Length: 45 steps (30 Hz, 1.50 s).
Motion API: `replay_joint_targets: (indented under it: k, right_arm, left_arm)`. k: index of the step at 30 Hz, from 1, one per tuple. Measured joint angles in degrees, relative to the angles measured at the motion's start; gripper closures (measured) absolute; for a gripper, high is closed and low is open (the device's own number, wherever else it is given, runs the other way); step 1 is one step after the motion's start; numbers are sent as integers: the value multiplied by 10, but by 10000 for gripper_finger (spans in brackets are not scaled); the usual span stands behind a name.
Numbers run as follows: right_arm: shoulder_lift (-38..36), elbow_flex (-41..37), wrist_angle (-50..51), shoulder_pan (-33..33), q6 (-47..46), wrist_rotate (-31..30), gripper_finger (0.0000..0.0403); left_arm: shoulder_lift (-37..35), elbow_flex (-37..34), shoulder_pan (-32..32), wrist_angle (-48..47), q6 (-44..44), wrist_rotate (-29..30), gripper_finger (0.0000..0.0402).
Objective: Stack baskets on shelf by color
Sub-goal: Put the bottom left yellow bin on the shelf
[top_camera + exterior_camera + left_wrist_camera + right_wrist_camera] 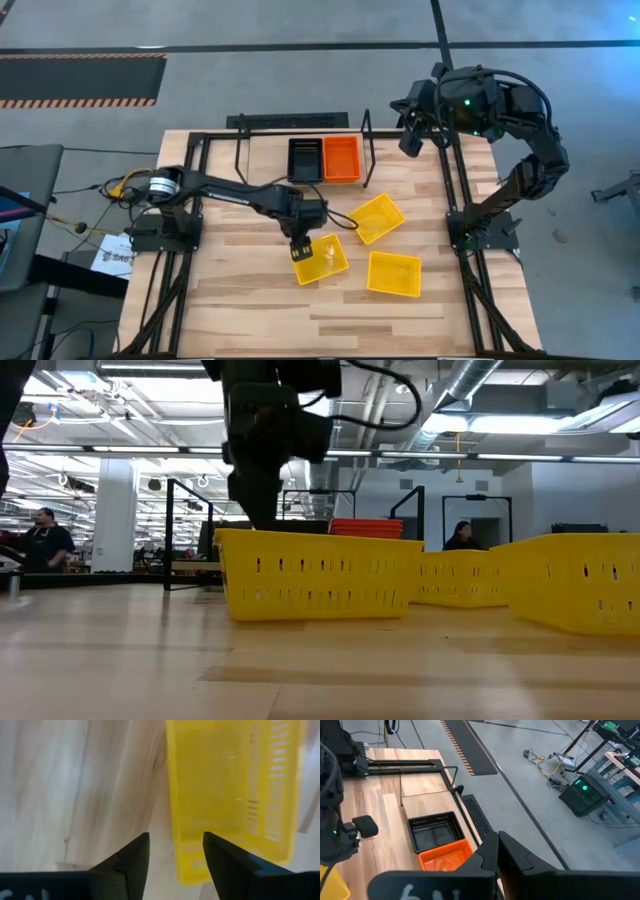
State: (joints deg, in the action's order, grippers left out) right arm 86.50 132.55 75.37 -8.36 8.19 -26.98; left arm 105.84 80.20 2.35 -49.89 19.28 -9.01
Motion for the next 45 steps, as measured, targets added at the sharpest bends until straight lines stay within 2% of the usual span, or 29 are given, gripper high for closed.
replay_joint_targets:
  k: [7, 10, 13, 16, 21, 26, 31, 37, 41, 45]
  right_arm:
    - [0, 0, 11, 0, 0, 1, 376]
    - [0, 0, 10, 0, 0, 1, 376]
    - [0, 0, 9, 0, 7, 1, 376]
    - [0, 0, 9, 0, 9, 1, 375]
    - [0, 0, 9, 0, 9, 1, 375]
    - [0, 0, 9, 0, 9, 1, 377]
    - [0, 0, 9, 0, 9, 1, 377]
    - [0, 0, 9, 0, 9, 1, 377]
    - [0, 0, 10, 0, 9, 0, 377]
    - [-2, 0, 10, 0, 22, -5, 377]
  left_arm:
    - [42, 1, 0, 3, 15, 1, 205]
    - [54, 0, -1, 3, 16, 2, 204]
    - [60, 0, -5, 12, 23, -21, 214]
    - [59, 0, -8, 17, 36, -33, 253]
    - [56, 0, -17, 15, 50, -47, 382]
    - [50, 3, -17, 8, 60, -56, 398]
    - [26, 62, -15, -42, 61, -52, 400]
    - [-20, 186, -15, -157, 69, 53, 401]
    - [-66, 261, -13, -223, 95, 175, 401]
    - [-135, 293, -14, -302, 170, 307, 401]
